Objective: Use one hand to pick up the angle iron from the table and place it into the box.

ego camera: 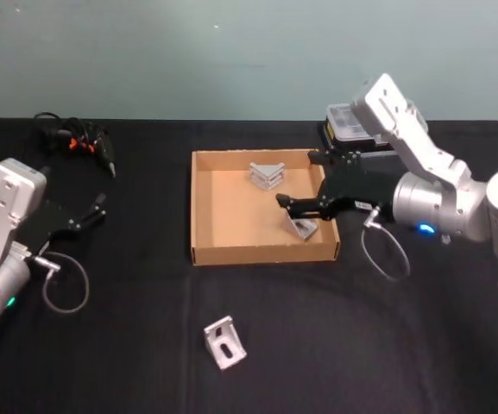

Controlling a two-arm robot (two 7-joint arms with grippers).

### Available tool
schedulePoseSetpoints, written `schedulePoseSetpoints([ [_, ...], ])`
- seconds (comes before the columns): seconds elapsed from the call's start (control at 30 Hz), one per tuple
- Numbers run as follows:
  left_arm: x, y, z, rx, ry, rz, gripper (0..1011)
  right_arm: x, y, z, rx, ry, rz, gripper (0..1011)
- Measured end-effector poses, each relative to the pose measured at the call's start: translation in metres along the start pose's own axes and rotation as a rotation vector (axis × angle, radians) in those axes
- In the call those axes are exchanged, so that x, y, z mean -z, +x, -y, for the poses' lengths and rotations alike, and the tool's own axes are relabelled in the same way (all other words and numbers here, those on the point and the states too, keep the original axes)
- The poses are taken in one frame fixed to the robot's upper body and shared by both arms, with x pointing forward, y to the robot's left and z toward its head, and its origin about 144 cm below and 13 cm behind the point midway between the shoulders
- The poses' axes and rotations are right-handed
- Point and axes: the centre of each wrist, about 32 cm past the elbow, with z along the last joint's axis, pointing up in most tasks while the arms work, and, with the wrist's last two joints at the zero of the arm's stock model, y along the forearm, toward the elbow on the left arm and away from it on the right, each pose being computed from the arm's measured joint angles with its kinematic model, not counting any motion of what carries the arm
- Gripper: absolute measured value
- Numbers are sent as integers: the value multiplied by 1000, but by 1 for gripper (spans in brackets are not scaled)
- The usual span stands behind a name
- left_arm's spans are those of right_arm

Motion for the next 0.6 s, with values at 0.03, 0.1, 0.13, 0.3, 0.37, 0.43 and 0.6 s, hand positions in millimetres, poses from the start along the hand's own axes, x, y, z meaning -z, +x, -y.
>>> schedulePoseSetpoints([
  [0.03,0,0,0,0,0,0,1000,0,-3,1,-2,2,0,1002],
  [0.1,0,0,0,0,0,0,1000,0,-12,4,-3,6,-5,1002],
  [0.13,0,0,0,0,0,0,1000,0,-16,5,-3,10,-7,1002],
  [0.3,0,0,0,0,0,0,1000,1,-42,9,-2,22,-25,1002],
  [0.37,0,0,0,0,0,0,1000,3,-50,10,-3,22,-36,1002],
  [0.43,0,0,0,0,0,0,1000,4,-56,10,-9,18,-42,1002],
  [0.6,0,0,0,0,0,0,1000,8,-68,9,-38,4,-56,1002],
])
